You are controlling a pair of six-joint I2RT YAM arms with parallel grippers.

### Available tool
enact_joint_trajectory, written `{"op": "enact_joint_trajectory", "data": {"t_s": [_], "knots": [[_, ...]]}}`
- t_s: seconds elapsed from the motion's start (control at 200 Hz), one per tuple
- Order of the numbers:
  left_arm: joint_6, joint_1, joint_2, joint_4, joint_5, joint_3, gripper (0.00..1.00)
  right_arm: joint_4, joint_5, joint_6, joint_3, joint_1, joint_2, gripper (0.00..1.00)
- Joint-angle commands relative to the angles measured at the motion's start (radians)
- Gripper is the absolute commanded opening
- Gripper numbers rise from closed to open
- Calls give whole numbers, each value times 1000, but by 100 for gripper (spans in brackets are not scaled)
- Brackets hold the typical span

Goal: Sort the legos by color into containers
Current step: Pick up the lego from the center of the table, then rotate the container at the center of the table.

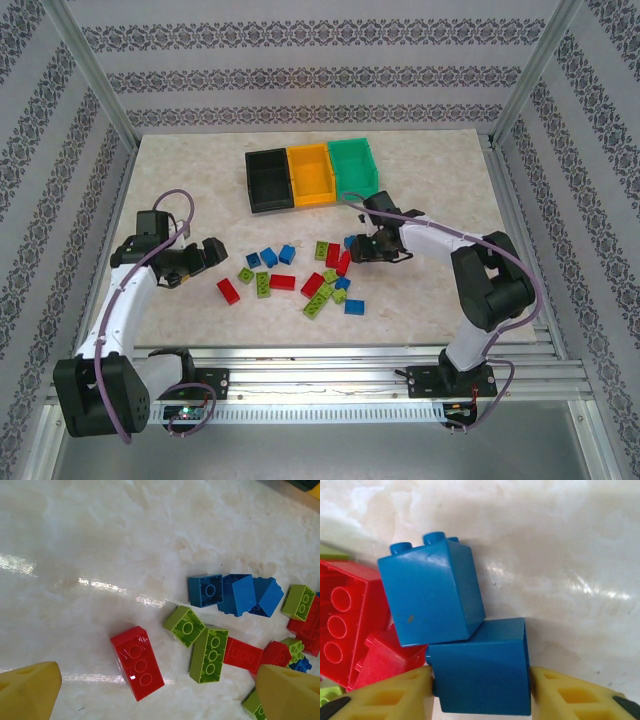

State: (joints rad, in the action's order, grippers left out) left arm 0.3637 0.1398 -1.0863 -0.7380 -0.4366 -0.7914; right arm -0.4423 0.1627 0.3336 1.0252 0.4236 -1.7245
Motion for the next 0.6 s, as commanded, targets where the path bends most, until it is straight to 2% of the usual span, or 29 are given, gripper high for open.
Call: {"op": "enact_joint_trajectory", "data": {"t_s": [0.0,0.11,0.335,0.46,0.595], "knots": [[11,14,7,5,3,15,100,-41,-28,-15,17,10,-7,39],[13,14,2,9,-2,17,100,-54,8,-20,25,8,34,34],[11,14,-6,6,4,15,100,-85,80,-26,159,-56,107,32],[11,14,3,2,27,13,100,-74,131,3,326,-117,17,32],[12,14,10,2,35,15,100,-98,106,15,581,-156,-177,31]]}}
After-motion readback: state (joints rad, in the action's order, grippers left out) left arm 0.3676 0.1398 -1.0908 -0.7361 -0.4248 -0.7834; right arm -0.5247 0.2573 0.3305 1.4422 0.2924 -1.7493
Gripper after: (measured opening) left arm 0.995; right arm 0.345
